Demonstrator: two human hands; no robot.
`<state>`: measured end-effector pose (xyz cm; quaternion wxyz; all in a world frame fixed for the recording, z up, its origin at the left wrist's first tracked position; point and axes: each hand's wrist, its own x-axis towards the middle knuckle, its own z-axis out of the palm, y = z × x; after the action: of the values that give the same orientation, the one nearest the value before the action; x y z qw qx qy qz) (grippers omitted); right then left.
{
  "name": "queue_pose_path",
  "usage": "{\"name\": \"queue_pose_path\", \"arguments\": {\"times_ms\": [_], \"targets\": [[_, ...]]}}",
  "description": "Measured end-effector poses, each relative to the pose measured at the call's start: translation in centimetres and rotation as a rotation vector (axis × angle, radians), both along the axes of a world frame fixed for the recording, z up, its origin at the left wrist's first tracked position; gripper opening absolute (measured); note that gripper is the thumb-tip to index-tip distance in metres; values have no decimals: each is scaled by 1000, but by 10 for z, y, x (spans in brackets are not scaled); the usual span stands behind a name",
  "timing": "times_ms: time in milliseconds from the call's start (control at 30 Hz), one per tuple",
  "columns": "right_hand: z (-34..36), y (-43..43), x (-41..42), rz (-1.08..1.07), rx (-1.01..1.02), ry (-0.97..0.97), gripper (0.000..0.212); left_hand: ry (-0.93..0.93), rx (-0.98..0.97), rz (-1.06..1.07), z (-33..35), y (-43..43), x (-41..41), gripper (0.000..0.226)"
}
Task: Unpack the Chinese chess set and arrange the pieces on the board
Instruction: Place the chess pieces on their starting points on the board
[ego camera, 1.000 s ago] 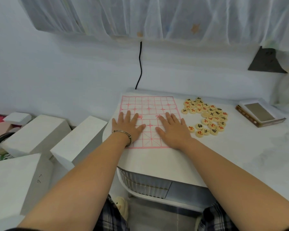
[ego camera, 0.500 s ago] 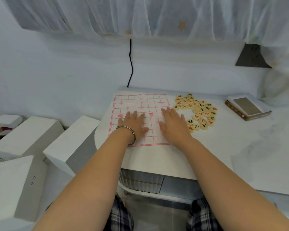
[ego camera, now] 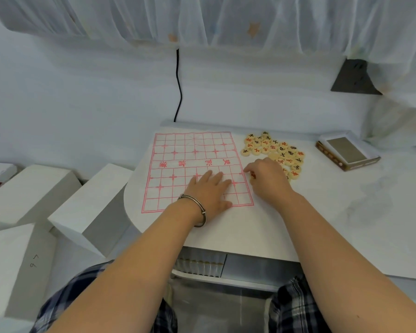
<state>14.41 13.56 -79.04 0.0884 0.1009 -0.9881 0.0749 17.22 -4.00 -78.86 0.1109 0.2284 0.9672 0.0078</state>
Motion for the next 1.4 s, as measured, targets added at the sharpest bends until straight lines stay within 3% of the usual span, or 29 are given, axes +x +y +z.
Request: {"name": "queue_pose_path", "arguments": {"times_ms": [100, 267, 467, 633, 867, 1033, 1233, 1400], "targets": [[1, 2, 0, 9, -108, 24, 30, 8, -9, -19, -3, 5, 0, 61], [7, 15, -3, -207, -491, 162, 26, 43, 26, -68, -4, 16, -2, 57], [16, 38, -13, -440, -1129, 99, 19, 95, 28, -104, -3, 31, -8, 53], [16, 61, -17, -452, -1324, 52, 21, 144, 57, -95, 0, 47, -20, 53], [10, 78, -18, -535, -1119, 124, 28, 163, 88, -84, 4, 67, -35, 54], [7, 94, -26, -552, -830, 198, 27, 179, 183, -28, 11, 80, -52, 52], [7, 85, -43, -301, -425, -10, 35, 178, 239, 25, 7, 95, -69, 47], [3, 79, -54, -203, -154, -105, 27, 167, 252, 29, 2, 90, -77, 48]]}}
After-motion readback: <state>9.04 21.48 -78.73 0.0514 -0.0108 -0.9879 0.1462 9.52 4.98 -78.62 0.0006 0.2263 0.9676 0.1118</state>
